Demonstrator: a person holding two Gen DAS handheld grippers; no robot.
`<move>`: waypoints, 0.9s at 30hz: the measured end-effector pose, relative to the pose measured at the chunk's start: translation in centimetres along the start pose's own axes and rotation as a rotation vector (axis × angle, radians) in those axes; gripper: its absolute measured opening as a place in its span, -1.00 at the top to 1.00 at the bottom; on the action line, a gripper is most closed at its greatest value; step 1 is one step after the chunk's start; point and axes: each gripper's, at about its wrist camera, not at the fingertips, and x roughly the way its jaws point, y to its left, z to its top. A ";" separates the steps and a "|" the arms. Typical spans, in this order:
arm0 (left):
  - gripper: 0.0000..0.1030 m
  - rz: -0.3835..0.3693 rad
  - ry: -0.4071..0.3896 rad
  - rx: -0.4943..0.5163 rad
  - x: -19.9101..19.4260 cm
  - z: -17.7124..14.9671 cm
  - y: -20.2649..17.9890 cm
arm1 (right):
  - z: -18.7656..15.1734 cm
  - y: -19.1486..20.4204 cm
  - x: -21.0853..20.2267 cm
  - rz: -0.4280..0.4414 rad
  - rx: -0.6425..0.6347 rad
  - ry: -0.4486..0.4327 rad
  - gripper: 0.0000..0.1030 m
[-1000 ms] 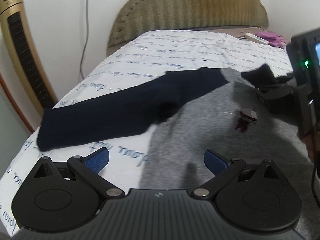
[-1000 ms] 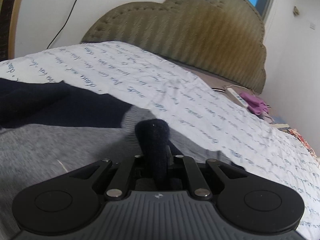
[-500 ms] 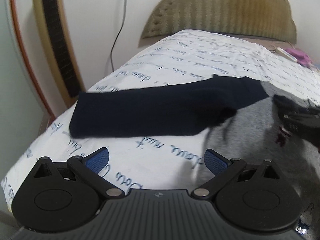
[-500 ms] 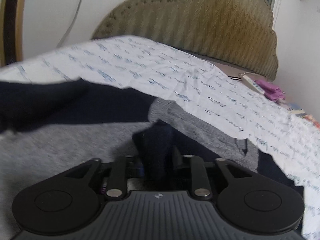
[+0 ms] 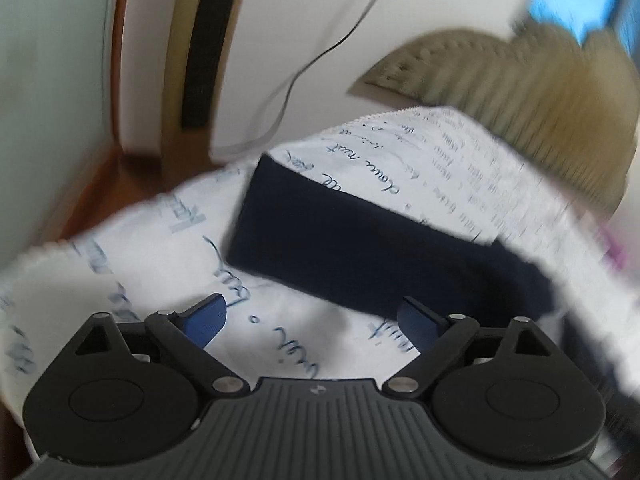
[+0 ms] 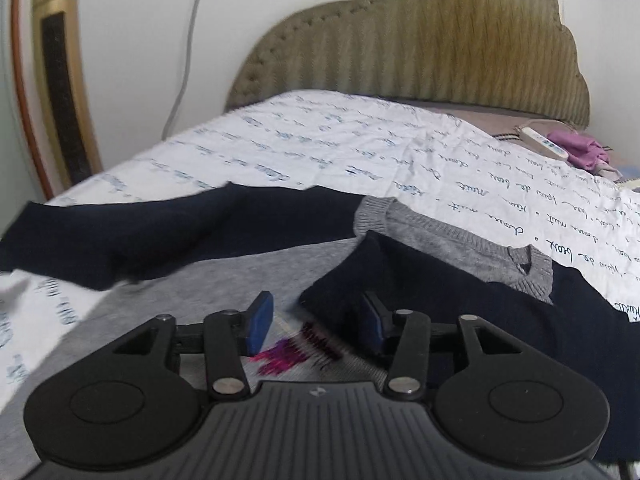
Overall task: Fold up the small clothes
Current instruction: 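Open the right gripper to lay the sleeve down while the left gripper grasps the other navy sleeve, then lift the second navy sleeve and carry it across the body with the left gripper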
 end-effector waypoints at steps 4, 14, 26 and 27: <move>-0.66 -0.121 0.046 -0.148 1.5 0.9 1.4 | -0.9 0.7 -2.2 0.030 0.010 -0.031 -0.18; -0.06 -0.199 0.002 -0.431 5.4 2.2 3.3 | -2.1 0.8 -5.3 0.019 0.027 -0.072 -0.35; 0.87 0.026 -0.101 -0.256 4.6 3.8 0.6 | -4.1 -1.9 -6.8 0.000 0.097 -0.043 -0.35; 0.87 0.058 -0.138 -0.212 4.1 3.9 0.0 | -4.3 -2.1 -6.9 -0.002 0.099 -0.040 -0.36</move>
